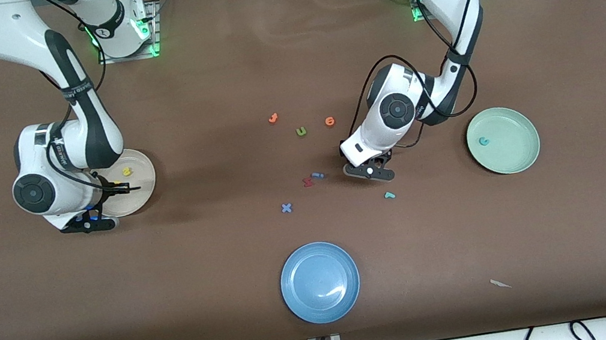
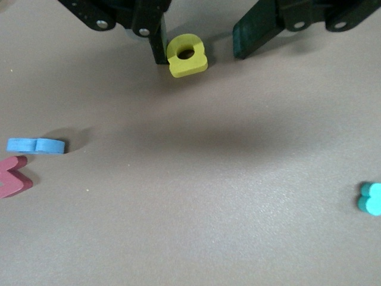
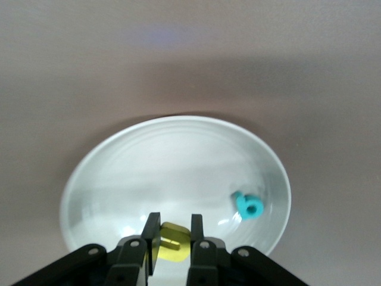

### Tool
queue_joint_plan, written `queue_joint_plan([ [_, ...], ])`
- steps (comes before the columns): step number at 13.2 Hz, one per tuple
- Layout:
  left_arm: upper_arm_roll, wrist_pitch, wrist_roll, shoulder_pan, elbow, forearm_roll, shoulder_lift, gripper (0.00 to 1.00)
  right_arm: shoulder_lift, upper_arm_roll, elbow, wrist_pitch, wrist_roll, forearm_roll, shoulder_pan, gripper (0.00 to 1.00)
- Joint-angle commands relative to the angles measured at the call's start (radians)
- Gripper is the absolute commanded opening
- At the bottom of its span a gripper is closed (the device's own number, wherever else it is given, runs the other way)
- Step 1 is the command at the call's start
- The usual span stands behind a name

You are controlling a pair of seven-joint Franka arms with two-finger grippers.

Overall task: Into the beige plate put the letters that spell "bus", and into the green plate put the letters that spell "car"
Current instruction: 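Place the yellow u on the white plate with the right gripper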

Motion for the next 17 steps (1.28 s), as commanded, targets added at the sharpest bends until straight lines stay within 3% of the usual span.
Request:
queue_joint_plan([
  [1,0.01,0.006,-0.019,-0.006,0.035,0.004,0.027,0.55,0.008,-0.001,-0.045,0.069,-0.043,0.005,-0.004,0.17],
  [3,0.01,0.006,-0.02,-0.006,0.035,0.004,0.027,0.55,0.016,-0.001,-0.045,0.077,-0.066,0.011,-0.015,0.22],
  [4,0.01,0.005,-0.02,-0.006,0.035,0.004,0.027,0.54,0.012,-0.001,-0.042,0.07,-0.065,0.012,-0.013,0.48],
  [5,0.01,0.005,-0.02,-0.006,0.037,0.004,0.027,0.53,0.007,-0.001,-0.041,0.068,-0.063,0.012,-0.013,0.89],
  [6,0.01,0.005,-0.02,-0.006,0.037,0.004,0.027,0.53,0.002,-0.001,-0.032,0.063,-0.062,0.014,-0.013,1.0],
  [8,0.01,0.005,-0.02,-0.006,0.037,0.004,0.027,0.5,-0.022,-0.013,0.014,-0.004,-0.06,0.014,-0.013,1.0],
  [9,0.01,0.005,-0.02,-0.006,0.037,0.004,0.027,0.43,-0.037,-0.025,0.06,-0.069,-0.059,0.014,-0.013,1.0],
  [12,0.01,0.006,-0.019,-0.008,0.035,0.004,0.027,0.36,-0.05,-0.07,0.285,-0.322,-0.063,0.012,-0.015,1.0],
  [13,0.01,0.005,-0.02,-0.008,0.035,0.004,0.027,0.29,-0.05,-0.084,0.36,-0.401,-0.057,0.012,-0.015,1.0],
  [17,0.01,0.005,-0.019,-0.008,0.035,0.006,0.024,0.12,-0.051,-0.105,0.58,-0.541,-0.06,0.012,-0.015,1.0],
])
